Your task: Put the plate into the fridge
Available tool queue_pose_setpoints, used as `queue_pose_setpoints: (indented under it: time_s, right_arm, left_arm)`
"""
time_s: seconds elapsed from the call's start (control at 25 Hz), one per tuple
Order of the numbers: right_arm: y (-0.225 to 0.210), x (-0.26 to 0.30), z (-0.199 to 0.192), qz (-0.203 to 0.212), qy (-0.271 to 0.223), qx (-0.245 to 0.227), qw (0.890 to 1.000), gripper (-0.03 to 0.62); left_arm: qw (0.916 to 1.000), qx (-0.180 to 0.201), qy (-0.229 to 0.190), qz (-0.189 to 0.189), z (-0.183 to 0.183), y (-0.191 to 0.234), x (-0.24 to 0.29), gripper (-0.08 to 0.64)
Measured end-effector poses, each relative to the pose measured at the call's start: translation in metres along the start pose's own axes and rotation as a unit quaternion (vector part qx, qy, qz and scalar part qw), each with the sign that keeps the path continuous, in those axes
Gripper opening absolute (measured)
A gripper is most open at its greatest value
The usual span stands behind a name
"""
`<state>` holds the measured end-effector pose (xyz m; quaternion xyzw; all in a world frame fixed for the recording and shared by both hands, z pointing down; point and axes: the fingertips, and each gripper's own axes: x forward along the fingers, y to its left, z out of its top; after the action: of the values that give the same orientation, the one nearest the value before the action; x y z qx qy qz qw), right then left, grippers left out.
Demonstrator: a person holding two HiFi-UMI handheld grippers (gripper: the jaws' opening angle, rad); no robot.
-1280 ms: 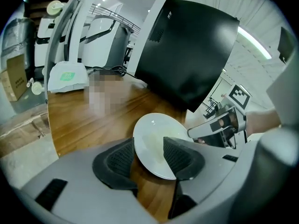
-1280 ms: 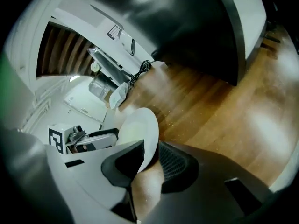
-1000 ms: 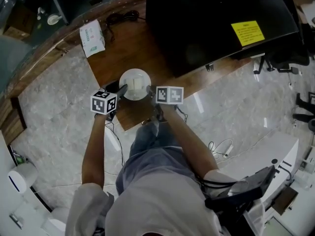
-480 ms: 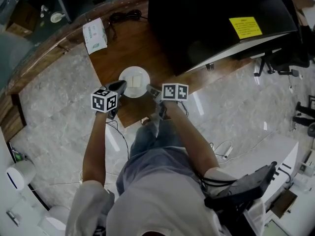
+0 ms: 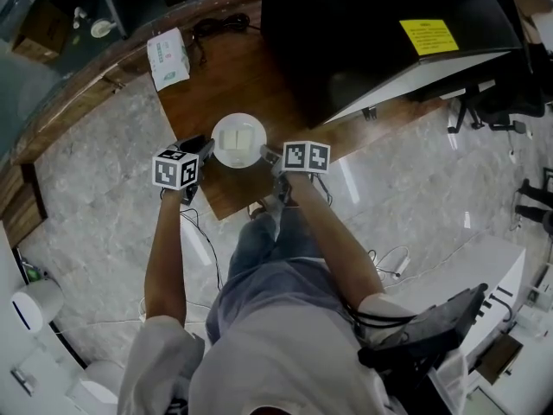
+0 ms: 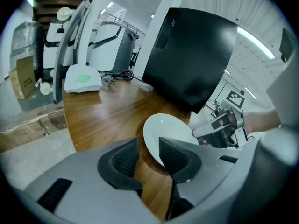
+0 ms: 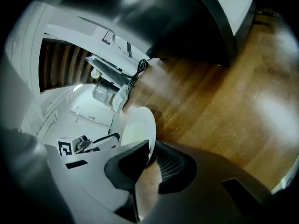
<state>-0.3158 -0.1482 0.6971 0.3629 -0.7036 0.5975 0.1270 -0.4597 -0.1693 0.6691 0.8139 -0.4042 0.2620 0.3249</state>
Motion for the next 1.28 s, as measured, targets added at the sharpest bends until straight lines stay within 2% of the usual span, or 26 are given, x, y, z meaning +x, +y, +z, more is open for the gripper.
queue_pose_setpoints:
  time_s: [0.08,0.2,0.44,0.64,0.76,0.84,1.08,1.2,1.28]
  right_arm:
    - [0.002,0.001,0.000,-0.008,0.008,-0.010,1.000,0.040]
    - [0.001,0.003,0.002,-0.005,0.017,-0.010,1.000,0.040]
    - [0.012,0.012,0.004,0.073,0.034,0.028,0.996,0.038]
    - [0.017,0.013,0.004,0.097,0.037,0.028,0.994,0.034]
    - [0.025,0.007,0.004,0.128,0.024,0.039,0.991,0.023]
    - [0.028,0.003,0.004,0.136,0.020,0.028,0.990,0.023]
    - [0.035,-0.005,0.007,0.159,0.005,0.007,0.987,0.020]
    - [0.037,-0.011,0.008,0.179,-0.003,0.028,0.983,0.020]
    - [0.034,-0.016,0.008,0.188,-0.011,0.050,0.981,0.020]
  left_arm:
    - [0.9996,0.000,0.025,-0.011,-0.005,-0.002,0.008,0.162]
    - [0.9988,0.000,0.046,-0.016,-0.007,-0.001,0.015,0.169]
    - [0.9956,-0.055,0.041,-0.063,-0.006,0.001,0.016,0.161]
    - [0.9941,-0.068,0.044,-0.072,-0.004,0.005,0.016,0.142]
    - [0.9938,-0.069,0.045,-0.075,-0.006,0.006,0.015,0.138]
    - [0.9941,-0.065,0.046,-0.074,-0.007,0.004,0.014,0.138]
    - [0.9943,-0.069,0.037,-0.072,-0.007,0.000,0.014,0.138]
    - [0.9926,-0.086,0.014,-0.085,-0.002,-0.003,0.010,0.138]
    - [0.9923,-0.086,-0.015,-0.089,0.006,-0.006,0.004,0.138]
